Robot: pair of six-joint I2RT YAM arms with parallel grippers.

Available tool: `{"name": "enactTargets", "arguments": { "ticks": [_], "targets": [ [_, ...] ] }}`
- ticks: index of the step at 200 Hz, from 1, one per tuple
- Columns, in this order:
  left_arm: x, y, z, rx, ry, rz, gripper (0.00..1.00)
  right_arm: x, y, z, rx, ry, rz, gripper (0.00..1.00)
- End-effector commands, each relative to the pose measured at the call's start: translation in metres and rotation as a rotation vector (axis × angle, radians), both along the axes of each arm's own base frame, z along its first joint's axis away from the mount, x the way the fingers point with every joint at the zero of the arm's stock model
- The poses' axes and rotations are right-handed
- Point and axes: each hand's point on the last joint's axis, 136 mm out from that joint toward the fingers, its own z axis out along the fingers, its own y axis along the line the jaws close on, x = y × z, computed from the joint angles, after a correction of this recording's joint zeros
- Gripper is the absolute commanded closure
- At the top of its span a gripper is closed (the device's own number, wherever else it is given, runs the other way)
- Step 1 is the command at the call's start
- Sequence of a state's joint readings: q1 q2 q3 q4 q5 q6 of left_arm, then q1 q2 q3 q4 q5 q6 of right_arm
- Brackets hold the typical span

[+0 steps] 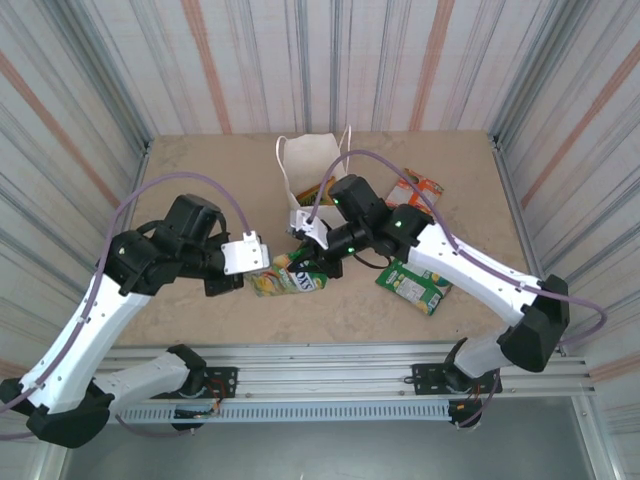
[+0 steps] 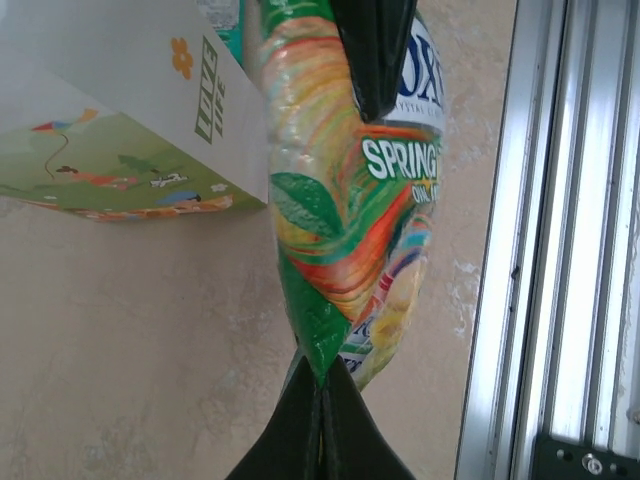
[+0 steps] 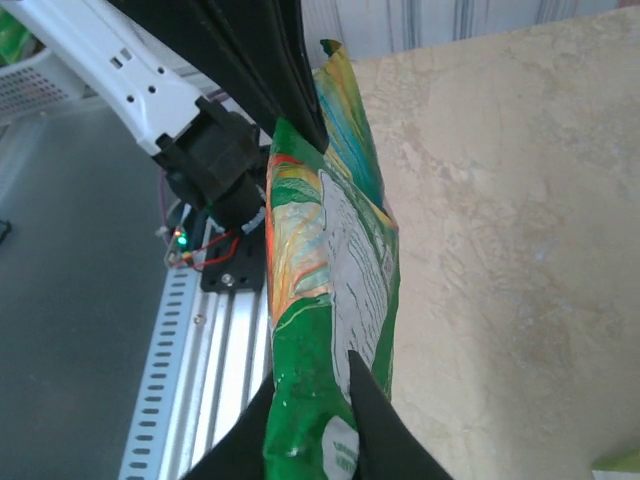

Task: Place the snacks into the paper bag

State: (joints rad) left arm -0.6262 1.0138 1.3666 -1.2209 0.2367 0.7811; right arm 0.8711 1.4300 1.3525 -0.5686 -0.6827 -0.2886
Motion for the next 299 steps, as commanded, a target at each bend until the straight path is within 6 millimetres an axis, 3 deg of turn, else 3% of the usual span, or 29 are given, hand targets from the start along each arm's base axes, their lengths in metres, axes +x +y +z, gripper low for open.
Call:
{"name": "enactTargets", "arguments": {
  "ticks": [1,37,65,96,127,156,205,230,262,299],
  "targets": [
    [0.012,-0.01,0.017,-0.076,-0.048,0.046,0.94,0.007,-0.009,0.015,0.042,-0.045,-0.066,0.91],
    [0.029,-0.023,0.032,-0.2,-0.071,0.128,0.51,0.023,-0.03,0.031,0.086,-0.017,-0.196,1.0],
    [0.05,-0.033,0.051,-0.31,-0.108,0.223,0.35,0.04,-0.054,0.055,0.146,0.023,-0.339,1.0],
    [0.091,-0.034,0.081,-0.451,-0.177,0.425,0.2,0.065,-0.086,0.09,0.234,0.049,-0.518,1.0],
    [0.119,-0.037,0.101,-0.578,-0.188,0.55,0.19,0.089,-0.112,0.128,0.354,0.103,-0.688,1.0],
    [0.146,-0.033,0.107,-0.647,-0.154,0.673,0.21,0.111,-0.122,0.148,0.411,0.101,-0.814,1.0],
    [0.198,-0.007,0.111,-0.836,-0.042,0.895,0.27,0.146,-0.117,0.17,0.471,0.145,-0.917,1.0],
    [0.215,-0.016,0.11,-0.854,0.007,0.875,0.28,0.168,-0.12,0.166,0.47,0.144,-1.027,1.0],
    [0.225,-0.037,0.114,-0.889,0.04,0.779,0.29,0.194,-0.119,0.147,0.399,0.129,-1.173,1.0],
    [0.233,-0.044,0.11,-0.883,0.059,0.764,0.32,0.211,-0.099,0.127,0.336,0.141,-1.194,1.0]
  ]
}}
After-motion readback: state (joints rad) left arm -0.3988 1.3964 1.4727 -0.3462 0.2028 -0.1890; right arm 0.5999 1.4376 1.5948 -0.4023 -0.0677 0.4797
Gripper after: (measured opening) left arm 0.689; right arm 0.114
